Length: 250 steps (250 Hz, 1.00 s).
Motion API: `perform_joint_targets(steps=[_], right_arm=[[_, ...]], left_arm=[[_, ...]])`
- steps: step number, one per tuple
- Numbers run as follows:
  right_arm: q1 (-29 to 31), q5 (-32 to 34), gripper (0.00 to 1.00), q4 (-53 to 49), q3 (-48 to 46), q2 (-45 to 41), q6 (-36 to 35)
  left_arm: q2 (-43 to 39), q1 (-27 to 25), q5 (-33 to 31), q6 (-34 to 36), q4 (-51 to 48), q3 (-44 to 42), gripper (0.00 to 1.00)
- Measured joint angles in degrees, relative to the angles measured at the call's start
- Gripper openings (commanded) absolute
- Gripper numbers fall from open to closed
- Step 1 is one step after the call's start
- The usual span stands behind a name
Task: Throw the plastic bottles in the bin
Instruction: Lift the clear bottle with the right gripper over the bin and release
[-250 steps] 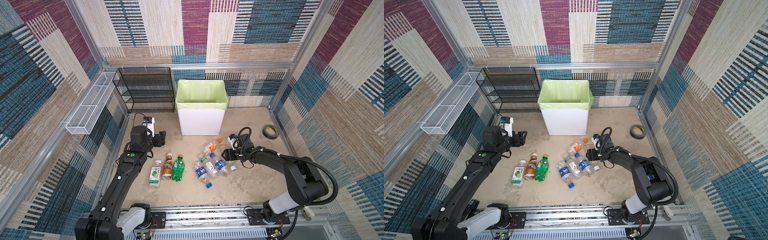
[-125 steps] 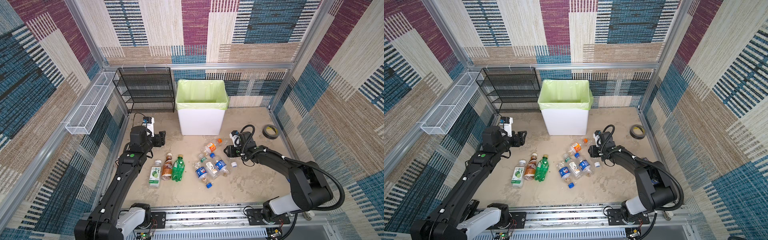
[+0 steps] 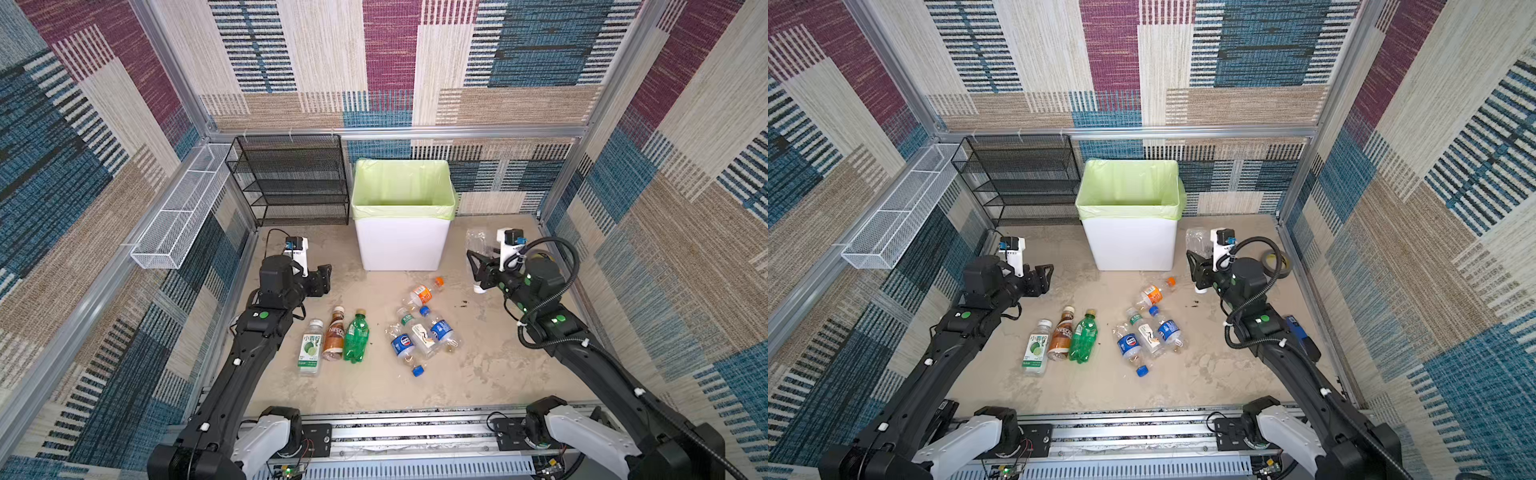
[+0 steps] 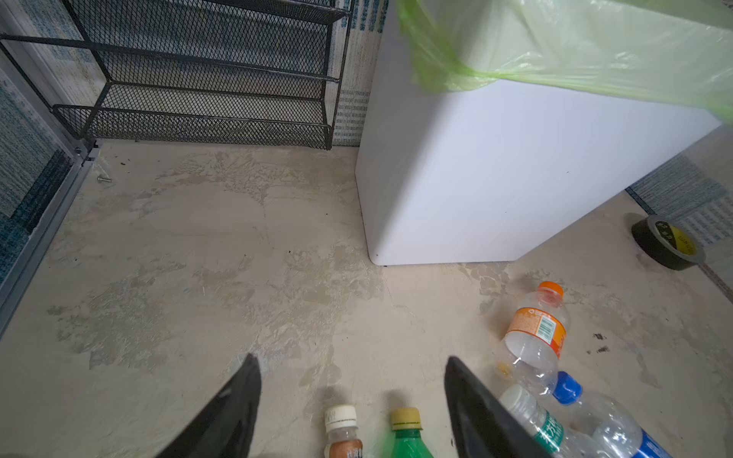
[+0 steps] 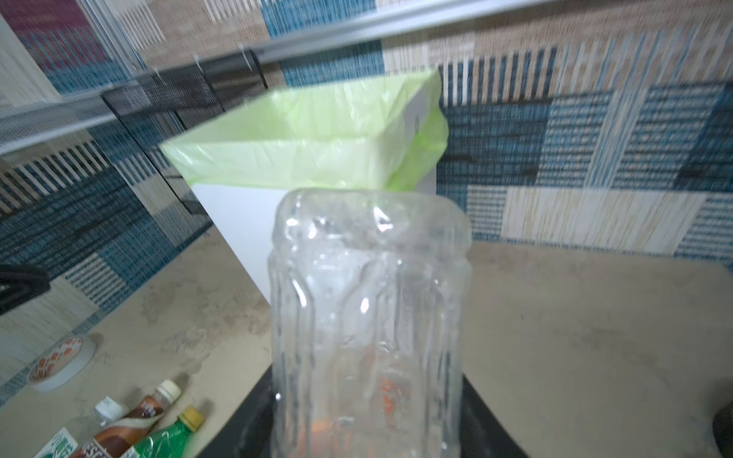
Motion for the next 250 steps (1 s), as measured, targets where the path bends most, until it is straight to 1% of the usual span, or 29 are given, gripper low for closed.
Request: perform_joint_targets(steps=[22, 46, 72, 89, 101, 114, 126, 139, 154, 162, 169, 180, 189, 200, 210, 220, 236, 250], right_arm=[[0.0, 1.2, 0.57, 7.6, -3.5, -5.6, -1.5], [0.0, 2.3, 0.57, 15.7, -6.4, -10.7, -3.2], [0.0, 3.0, 0.56, 23.8, -6.6, -13.1, -4.5], [0.0, 3.0, 0.56, 28.3, -5.9, -12.9, -4.9], [0.0, 2.8, 0.57, 31.4, -4.3, -11.1, -4.9], [0.0, 2.1, 0.57, 33.2, -1.2, -7.9, -4.8], [0.0, 1.2, 0.58, 33.5, 4.1, -3.0, -4.7], [0.0, -0.1, 0.58, 31.4, 12.4, 4.1, -4.2], [0.0, -2.2, 0.61, 26.6, 26.2, 15.0, -3.5], [0.0, -3.5, 0.64, 23.1, 34.0, 21.1, -3.2], [0.0, -5.0, 0.69, 18.5, 41.7, 27.1, -3.0], [0.0, -7.0, 0.82, 11.7, 53.5, 36.0, -2.8], [0.0, -8.6, 0.89, 3.8, 64.2, 43.7, -2.8], [0.1, -9.7, 1.0, -4.6, 71.6, 50.0, -2.8], [0.2, -10.2, 0.99, -9.5, 73.2, 52.4, -2.6], [0.2, -10.5, 0.99, -12.7, 71.2, 52.6, -2.5], [0.2, -10.5, 0.99, -14.9, 66.3, 50.4, -2.0], [0.2, -10.4, 0.99, -16.8, 64.5, 48.3, -1.8]], left_arm=[[-1.0, 0.0, 0.0, -0.6, 0.0, -0.3, 0.74], [-2.4, 0.0, 0.2, -2.2, 0.1, -1.4, 0.73], [-3.7, 0.0, 1.3, -4.9, 0.2, -3.3, 0.72], [-4.2, 0.0, 1.8, -6.8, 0.2, -4.8, 0.71], [-4.5, 0.0, 2.4, -8.3, 0.1, -5.7, 0.7], [-5.1, 0.0, 2.7, -9.8, 0.0, -6.7, 0.7], [-5.9, 0.0, 2.9, -11.3, -0.1, -7.7, 0.7], [-6.8, 0.0, 3.0, -12.7, -0.1, -8.7, 0.7], [-7.6, 0.0, 3.1, -14.0, -0.1, -9.6, 0.71], [-8.0, 0.0, 3.1, -14.5, -0.1, -10.0, 0.72], [-8.2, 0.0, 3.1, -15.1, -0.2, -10.2, 0.72], [-8.3, 0.0, 3.0, -15.6, -0.6, -10.3, 0.73], [-8.4, 0.0, 3.0, -16.5, -0.9, -10.4, 0.74], [-8.5, 0.0, 2.8, -16.9, -1.6, -10.4, 0.74], [-8.7, 0.0, 2.8, -16.9, -2.3, -10.4, 0.75], [-8.9, 0.0, 2.8, -16.9, -3.0, -10.4, 0.75], [-8.9, 0.0, 2.6, -16.9, -3.4, -10.4, 0.76], [-8.6, 0.0, 2.3, -16.8, -4.2, -10.1, 0.76]])
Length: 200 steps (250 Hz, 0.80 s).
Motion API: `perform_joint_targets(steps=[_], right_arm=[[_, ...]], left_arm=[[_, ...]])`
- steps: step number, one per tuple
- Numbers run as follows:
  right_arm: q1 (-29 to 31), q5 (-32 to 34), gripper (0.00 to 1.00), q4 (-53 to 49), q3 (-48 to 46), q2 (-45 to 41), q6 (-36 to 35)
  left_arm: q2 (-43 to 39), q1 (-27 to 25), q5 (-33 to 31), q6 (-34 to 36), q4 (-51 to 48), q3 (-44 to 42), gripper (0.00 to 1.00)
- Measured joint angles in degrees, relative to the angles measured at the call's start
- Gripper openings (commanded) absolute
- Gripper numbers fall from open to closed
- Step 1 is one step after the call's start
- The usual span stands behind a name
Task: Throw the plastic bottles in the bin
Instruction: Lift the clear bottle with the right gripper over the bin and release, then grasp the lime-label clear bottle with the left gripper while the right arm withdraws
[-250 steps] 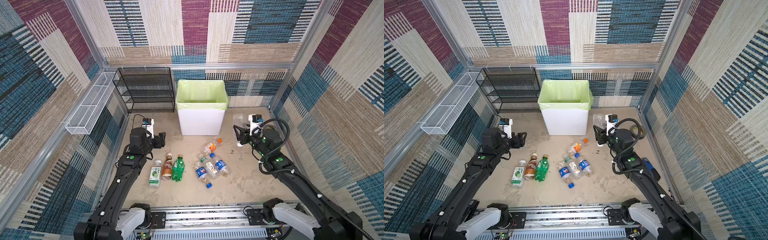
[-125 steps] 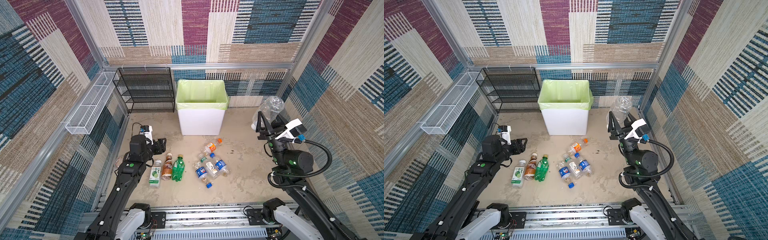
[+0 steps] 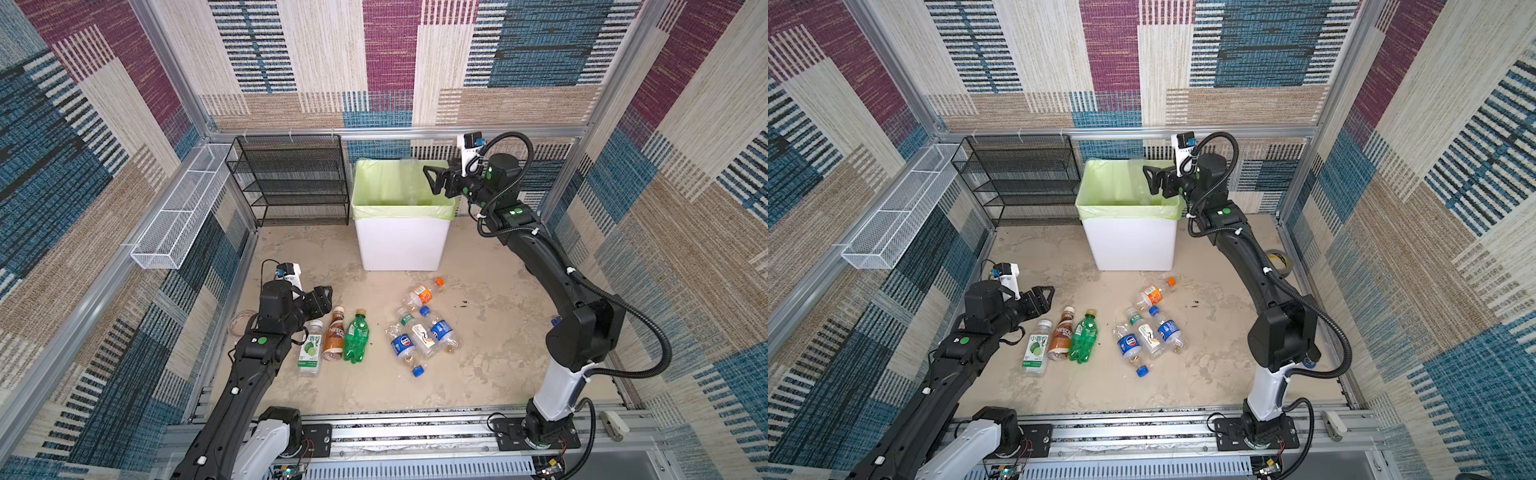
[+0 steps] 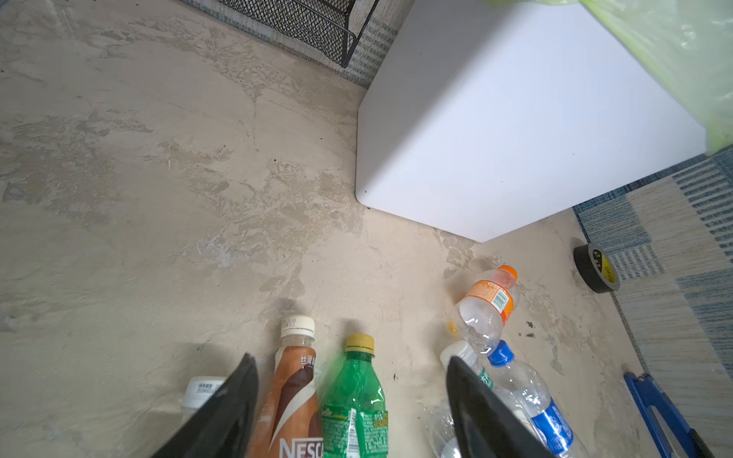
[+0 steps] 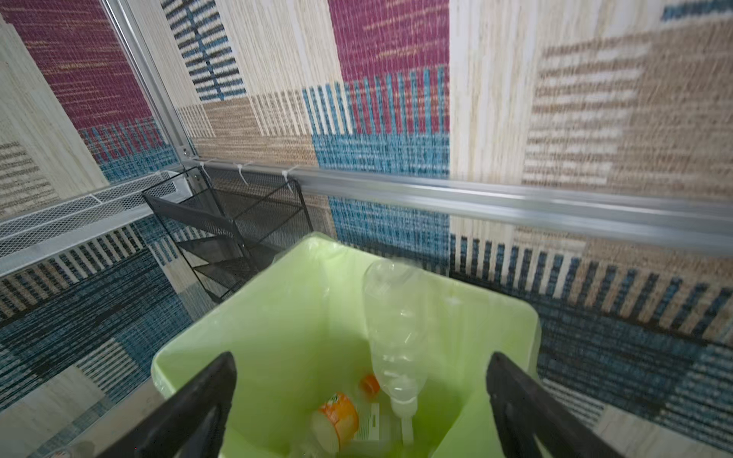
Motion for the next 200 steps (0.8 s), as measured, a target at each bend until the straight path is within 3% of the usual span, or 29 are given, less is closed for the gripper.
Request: perform_joint_targets(steps=[36, 63, 152, 200], right_arm=[[-0.1, 1.4, 0.99, 1.8, 0.9, -3.3, 0.0], [-0.2, 2.6, 0.99, 3.0, -4.0, -6.8, -0.1], [-4.3, 7.5, 0.99, 7.0, -38.5, -27.2, 2.9], [-7.7, 7.4, 0.97, 7.1, -54.0, -33.8, 6.8]], left_arm=[[1.3, 0.0, -1.0, 0.0, -1.1, 0.8, 0.77], [2.3, 0.0, -1.3, 0.0, -2.6, 0.8, 0.81], [2.2, 0.0, -5.9, -2.4, -10.3, -1.4, 0.83], [2.8, 0.0, -7.3, -4.0, -13.4, -2.7, 0.83]])
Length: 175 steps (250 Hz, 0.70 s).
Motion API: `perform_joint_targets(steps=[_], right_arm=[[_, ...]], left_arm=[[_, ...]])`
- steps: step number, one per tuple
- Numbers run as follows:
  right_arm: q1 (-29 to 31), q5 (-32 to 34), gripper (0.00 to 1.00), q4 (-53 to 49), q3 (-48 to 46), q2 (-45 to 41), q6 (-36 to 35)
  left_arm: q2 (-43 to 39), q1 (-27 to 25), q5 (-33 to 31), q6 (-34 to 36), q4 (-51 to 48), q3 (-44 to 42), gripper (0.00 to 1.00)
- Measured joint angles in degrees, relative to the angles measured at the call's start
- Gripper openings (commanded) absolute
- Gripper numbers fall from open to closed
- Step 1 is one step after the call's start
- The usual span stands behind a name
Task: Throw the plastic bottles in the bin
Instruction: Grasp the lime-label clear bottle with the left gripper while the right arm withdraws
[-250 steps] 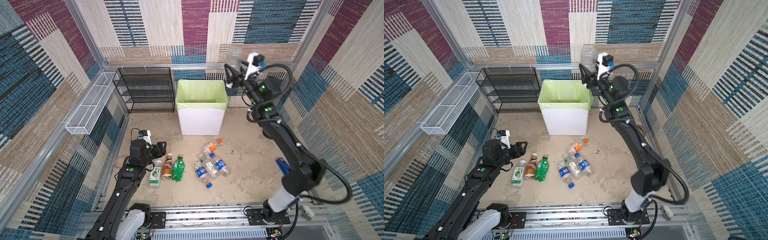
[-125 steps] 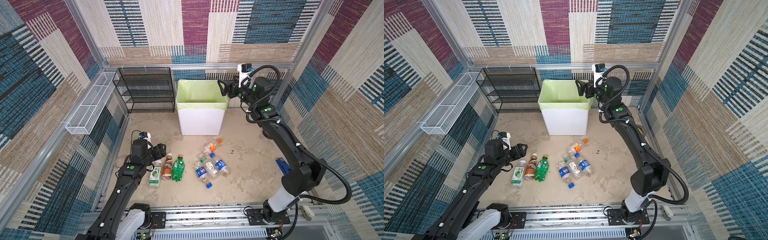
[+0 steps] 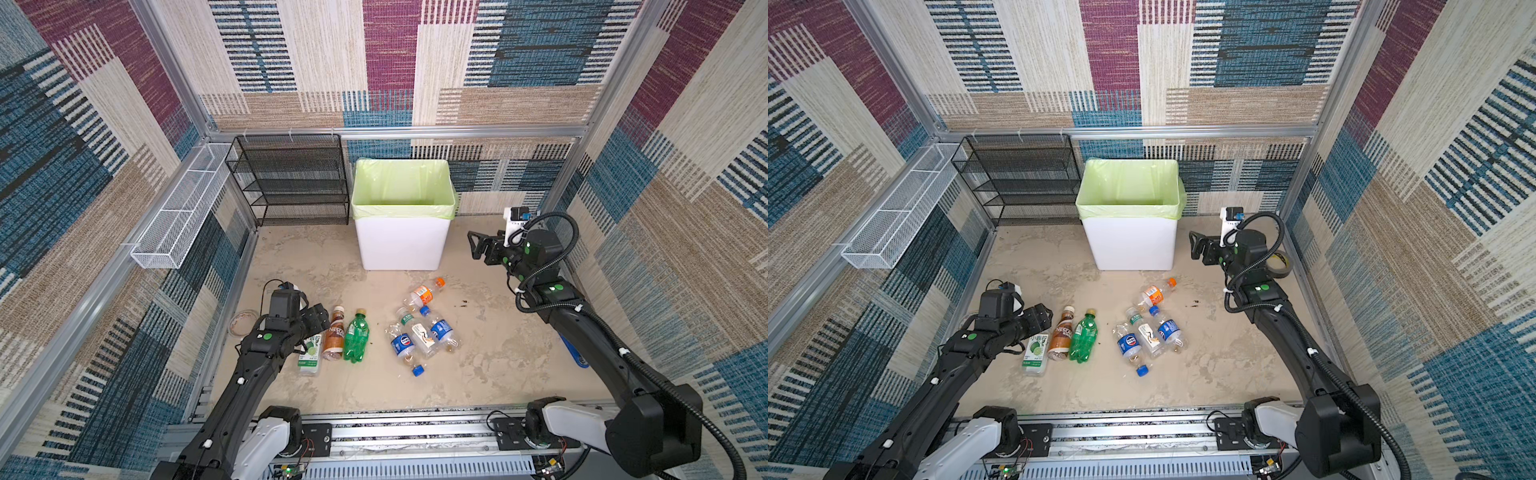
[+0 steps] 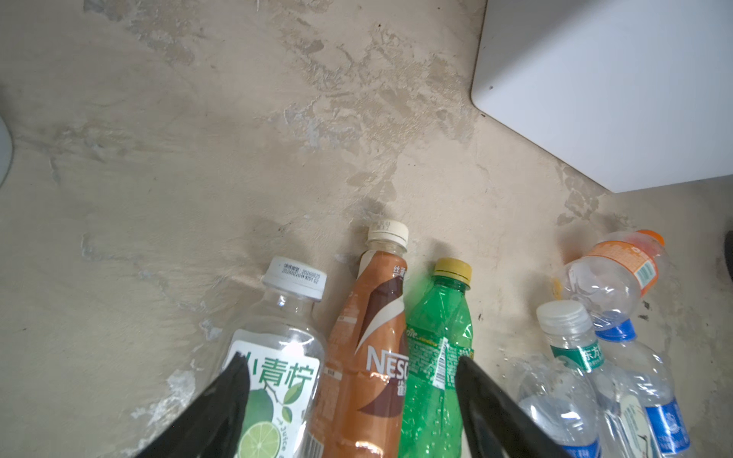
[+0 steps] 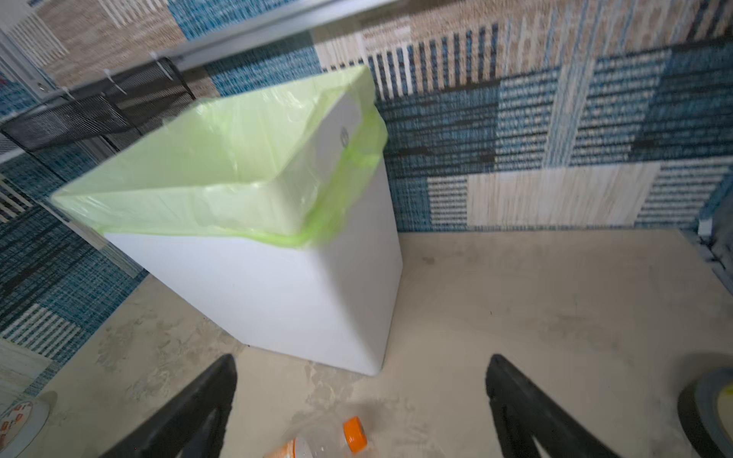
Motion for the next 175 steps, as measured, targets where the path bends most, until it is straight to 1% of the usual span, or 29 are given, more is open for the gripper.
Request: perform_joint_targets(steps=[26, 43, 62, 100, 133, 175], right_arm=[[-0.4, -0.2, 0.97, -0.2, -4.8, -2.2, 1.3], [-0.7, -0.7, 0.97, -0.2, -6.6, -2.7, 1.9], [-1.0, -1.1, 0.97, 0.0, -8.0, -3.0, 2.4], [-1.3, -2.1, 0.97, 0.7, -9.3, -3.0, 3.0], [-1.3, -2.8, 0.97, 2.1, -9.4, -2.8, 3.0], [-1.3, -3.1, 0.97, 3.8, -11.1, -2.7, 3.4]], left_arm=[[0.0, 0.0, -1.2, -0.5, -0.7, -1.2, 0.86], [0.2, 0.0, -1.4, -1.6, -0.9, -2.6, 0.86], [0.9, 0.0, -1.4, -2.7, -0.9, -4.2, 0.9], [2.6, 0.0, -1.9, -4.9, -0.9, -5.3, 0.91], [4.4, 0.0, -2.9, -5.3, -0.4, -5.3, 0.91], [7.6, 0.0, -3.1, -5.6, 0.6, -5.9, 0.89]])
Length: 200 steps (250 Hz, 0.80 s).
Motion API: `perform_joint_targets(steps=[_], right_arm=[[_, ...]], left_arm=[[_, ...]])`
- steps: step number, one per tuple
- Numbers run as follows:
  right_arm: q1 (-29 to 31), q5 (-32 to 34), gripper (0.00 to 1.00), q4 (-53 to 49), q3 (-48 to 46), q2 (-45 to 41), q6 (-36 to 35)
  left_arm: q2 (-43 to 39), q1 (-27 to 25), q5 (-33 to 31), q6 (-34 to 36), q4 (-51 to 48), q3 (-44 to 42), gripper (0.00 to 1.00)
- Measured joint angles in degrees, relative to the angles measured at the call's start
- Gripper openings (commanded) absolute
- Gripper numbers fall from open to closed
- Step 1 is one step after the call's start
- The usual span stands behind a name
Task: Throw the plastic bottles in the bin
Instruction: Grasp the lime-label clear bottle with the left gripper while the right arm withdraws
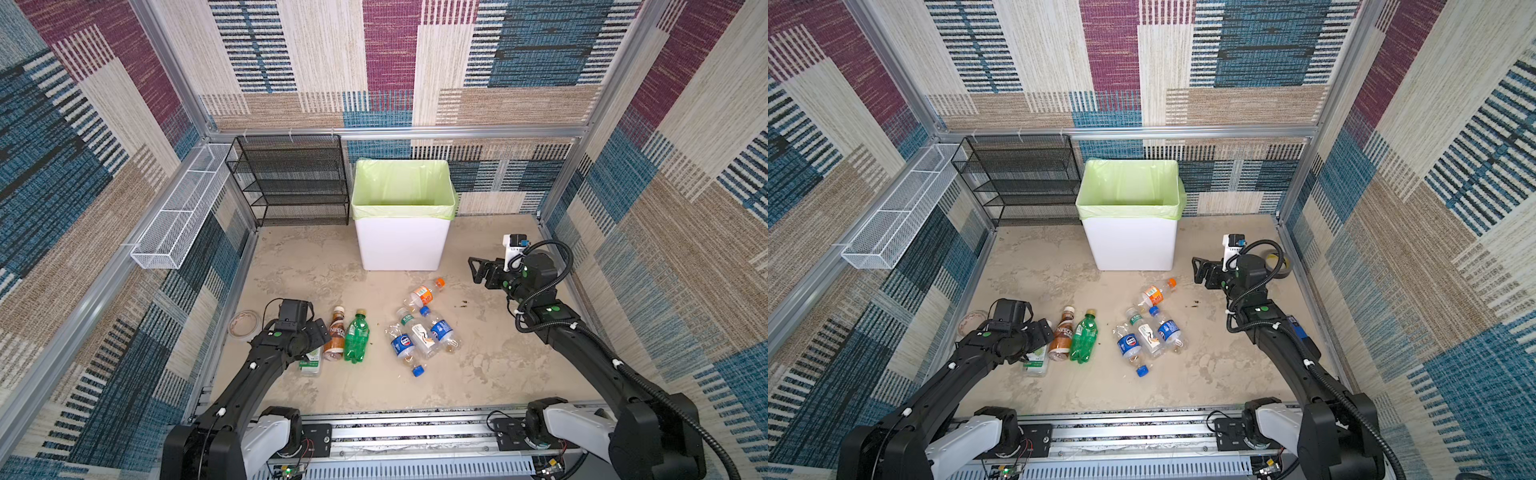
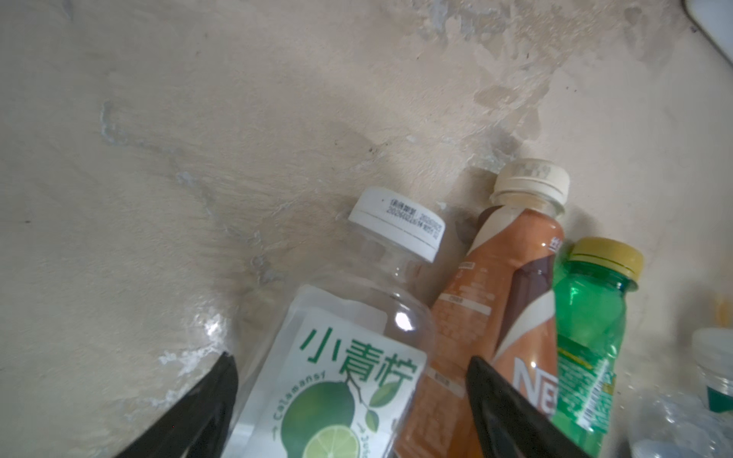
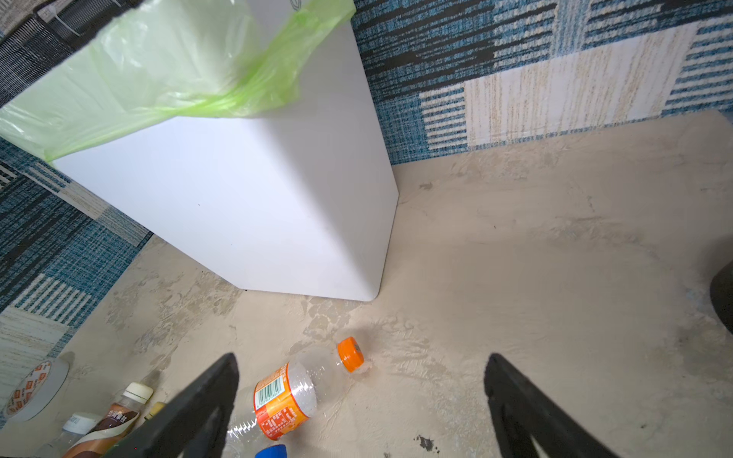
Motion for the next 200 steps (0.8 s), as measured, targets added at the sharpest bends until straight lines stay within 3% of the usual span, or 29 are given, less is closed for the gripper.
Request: perform_joint_targets(steps=[71, 200], right_arm=[[-0.1, -0.1, 0.97, 1.3, -0.8, 0.6, 0.2], [-0.2, -1.7, 0.93, 3.4, -0.7, 5.7, 1.1]], left_arm=[[2.5, -0.1, 0.4, -1.5, 3.7, -1.8, 0.8], [1.3, 0.0, -0.1, -1.7, 4.2, -1.8, 0.5]])
